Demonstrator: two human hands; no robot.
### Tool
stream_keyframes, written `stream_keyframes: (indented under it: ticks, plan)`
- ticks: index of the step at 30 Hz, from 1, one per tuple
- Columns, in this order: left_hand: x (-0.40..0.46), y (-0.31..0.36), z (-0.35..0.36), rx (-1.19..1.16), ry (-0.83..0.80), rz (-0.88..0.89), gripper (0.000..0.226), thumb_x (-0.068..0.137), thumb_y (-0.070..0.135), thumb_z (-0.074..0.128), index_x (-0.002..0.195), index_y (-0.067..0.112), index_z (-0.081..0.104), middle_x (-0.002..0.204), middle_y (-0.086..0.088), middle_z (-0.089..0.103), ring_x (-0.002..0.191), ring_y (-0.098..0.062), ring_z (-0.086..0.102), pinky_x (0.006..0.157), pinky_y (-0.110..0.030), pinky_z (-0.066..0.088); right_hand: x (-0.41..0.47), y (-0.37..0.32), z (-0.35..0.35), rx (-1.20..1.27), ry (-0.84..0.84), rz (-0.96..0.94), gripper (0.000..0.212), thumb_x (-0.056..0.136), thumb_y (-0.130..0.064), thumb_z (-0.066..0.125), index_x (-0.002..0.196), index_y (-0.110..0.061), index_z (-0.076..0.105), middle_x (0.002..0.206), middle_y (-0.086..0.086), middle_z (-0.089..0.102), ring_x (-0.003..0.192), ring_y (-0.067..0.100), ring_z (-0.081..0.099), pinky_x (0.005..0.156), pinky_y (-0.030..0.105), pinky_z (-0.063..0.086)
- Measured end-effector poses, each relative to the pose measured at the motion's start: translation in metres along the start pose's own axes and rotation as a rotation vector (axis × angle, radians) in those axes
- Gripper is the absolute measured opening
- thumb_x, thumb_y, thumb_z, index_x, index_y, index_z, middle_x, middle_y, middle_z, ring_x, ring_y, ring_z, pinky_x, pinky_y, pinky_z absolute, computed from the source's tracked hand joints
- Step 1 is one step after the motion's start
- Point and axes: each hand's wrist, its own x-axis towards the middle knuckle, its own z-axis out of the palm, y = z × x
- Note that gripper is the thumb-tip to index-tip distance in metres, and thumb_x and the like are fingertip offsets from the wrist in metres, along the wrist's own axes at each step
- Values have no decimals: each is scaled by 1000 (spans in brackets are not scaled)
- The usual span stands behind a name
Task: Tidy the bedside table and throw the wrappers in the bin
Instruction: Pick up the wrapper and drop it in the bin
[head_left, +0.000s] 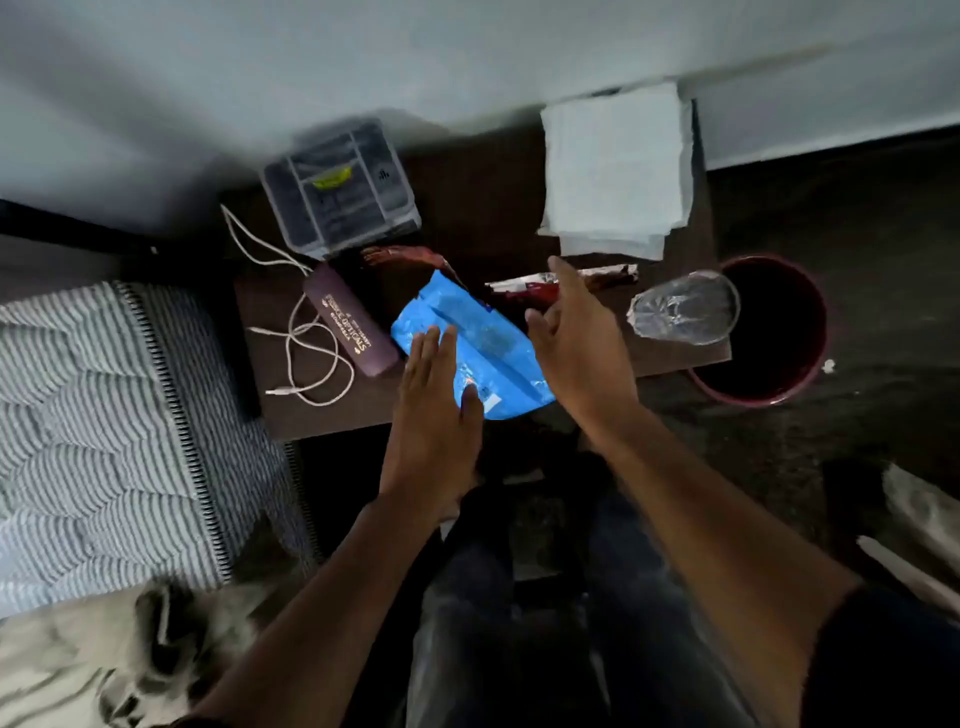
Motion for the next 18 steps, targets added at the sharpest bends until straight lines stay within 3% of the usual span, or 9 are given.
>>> stream_keyframes:
  ticks: [8,12,15,18]
  plan:
    - [32,-8,14,16,31,59,64,106,19,44,163,21,16,174,2,11,160,-9,2,128,-25,6,24,30,23,-185,57,-63,54,101,-29,60,150,-23,40,91,8,73,88,28,71,79,45,58]
    - [37,-3,16,14,84,85,59,105,18,47,160,22,28,169,2,27,157,-10,18,121,-10,7,35,34,24,-161,125,-64,33,102,-27,59,133,-17,58,95,8,75,89,31,71,78,45,57]
    - [39,5,21,-52,186,86,55,99,15,52,153,18,43,154,0,49,142,-13,36,123,-30,27,40,30,15,-71,196,-90,22,103,-28,58,115,-13,69,95,6,75,85,27,71,77,47,58]
    - [44,19,26,-117,301,88,66,94,6,63,154,11,37,154,-7,47,133,-27,47,116,-48,37,34,21,-1,79,305,-119,17,100,-24,64,110,-13,71,87,4,76,76,22,72,70,45,59]
